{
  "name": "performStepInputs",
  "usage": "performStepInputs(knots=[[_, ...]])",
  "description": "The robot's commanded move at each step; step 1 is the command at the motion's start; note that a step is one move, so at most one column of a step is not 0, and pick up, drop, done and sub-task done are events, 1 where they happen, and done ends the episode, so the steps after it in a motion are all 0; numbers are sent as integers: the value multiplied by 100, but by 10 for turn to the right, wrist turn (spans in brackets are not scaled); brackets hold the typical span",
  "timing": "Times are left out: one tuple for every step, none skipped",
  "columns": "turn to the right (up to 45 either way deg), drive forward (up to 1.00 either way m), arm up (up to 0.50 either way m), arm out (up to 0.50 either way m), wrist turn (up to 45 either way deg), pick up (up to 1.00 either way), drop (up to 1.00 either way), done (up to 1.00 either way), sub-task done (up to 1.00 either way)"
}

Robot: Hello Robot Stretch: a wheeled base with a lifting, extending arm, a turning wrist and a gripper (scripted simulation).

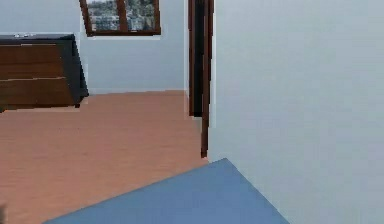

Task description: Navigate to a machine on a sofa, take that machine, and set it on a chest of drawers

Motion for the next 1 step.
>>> performStepInputs(knots=[[-60, 0, 0, 0, 0, 0, 0, 0, 0]])
